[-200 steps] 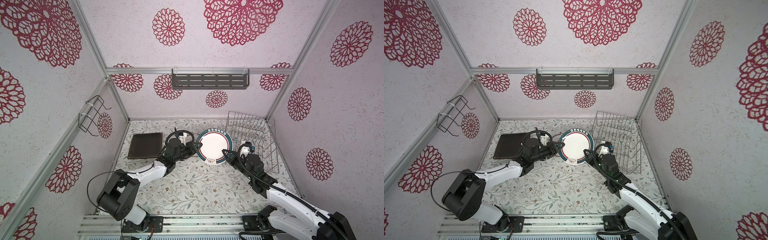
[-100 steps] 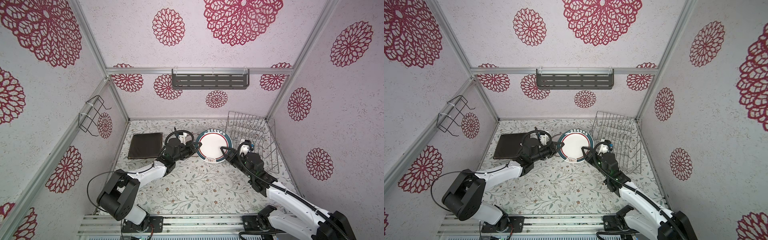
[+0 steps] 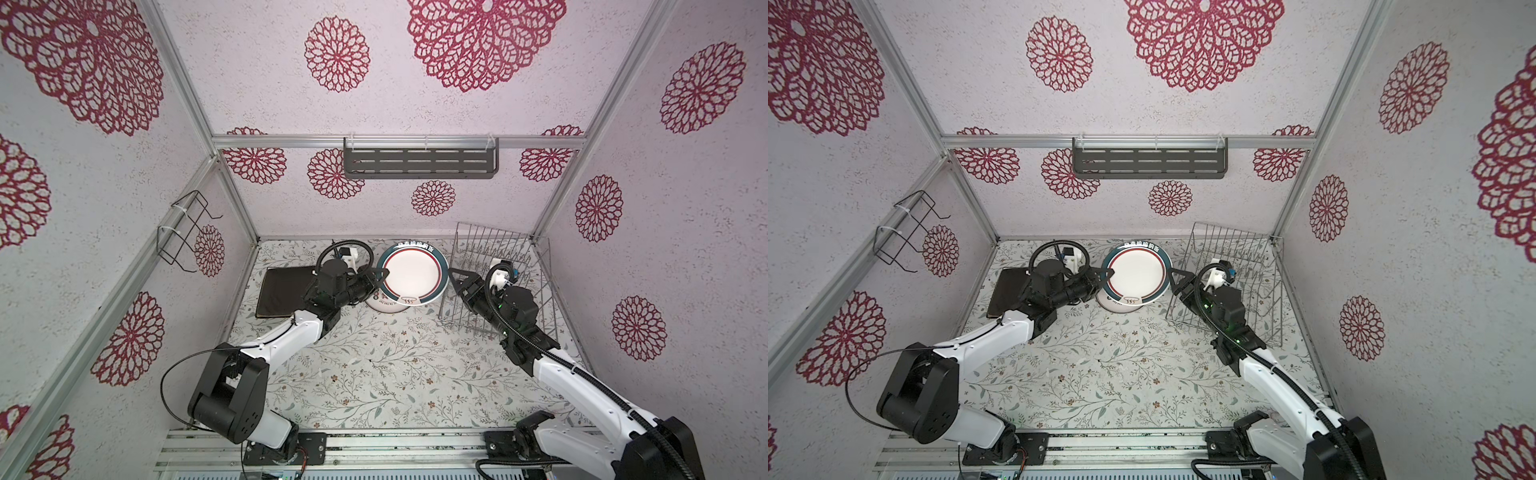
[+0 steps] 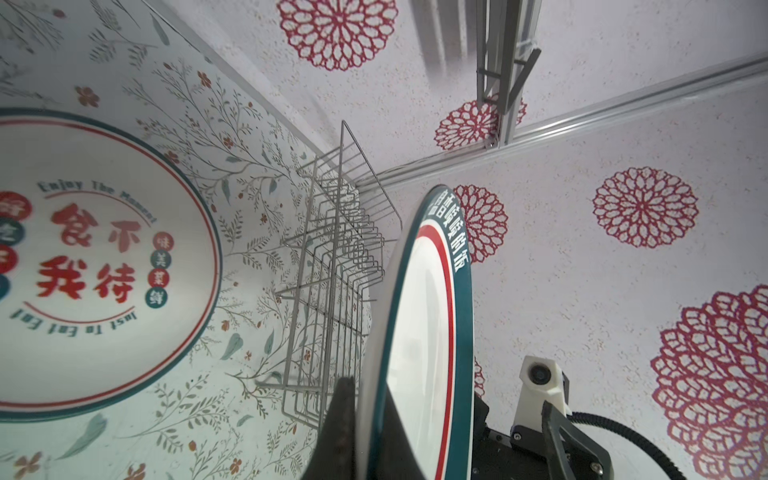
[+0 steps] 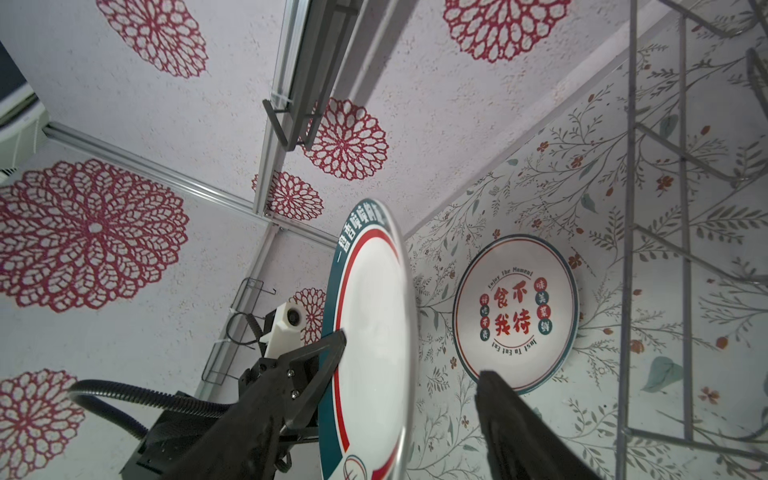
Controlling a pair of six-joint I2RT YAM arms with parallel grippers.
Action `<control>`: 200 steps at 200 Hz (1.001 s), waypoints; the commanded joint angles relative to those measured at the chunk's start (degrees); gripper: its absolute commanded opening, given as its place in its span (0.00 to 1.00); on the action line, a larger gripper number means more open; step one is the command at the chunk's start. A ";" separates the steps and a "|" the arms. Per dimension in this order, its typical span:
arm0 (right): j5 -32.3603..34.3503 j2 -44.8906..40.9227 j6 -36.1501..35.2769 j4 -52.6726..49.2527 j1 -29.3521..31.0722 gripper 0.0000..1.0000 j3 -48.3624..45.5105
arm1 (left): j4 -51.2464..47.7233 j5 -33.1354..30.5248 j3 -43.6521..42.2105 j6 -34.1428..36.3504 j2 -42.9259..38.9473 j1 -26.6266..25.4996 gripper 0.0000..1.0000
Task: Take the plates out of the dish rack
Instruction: 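Lower the green-rimmed plate onto the red-text plate with the left gripper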
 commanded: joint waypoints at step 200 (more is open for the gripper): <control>4.11 -10.87 -18.32 -25.37 -4.12 0.90 -1.22 | -7.71 3.52 10.56 9.72 20.56 11.78 0.00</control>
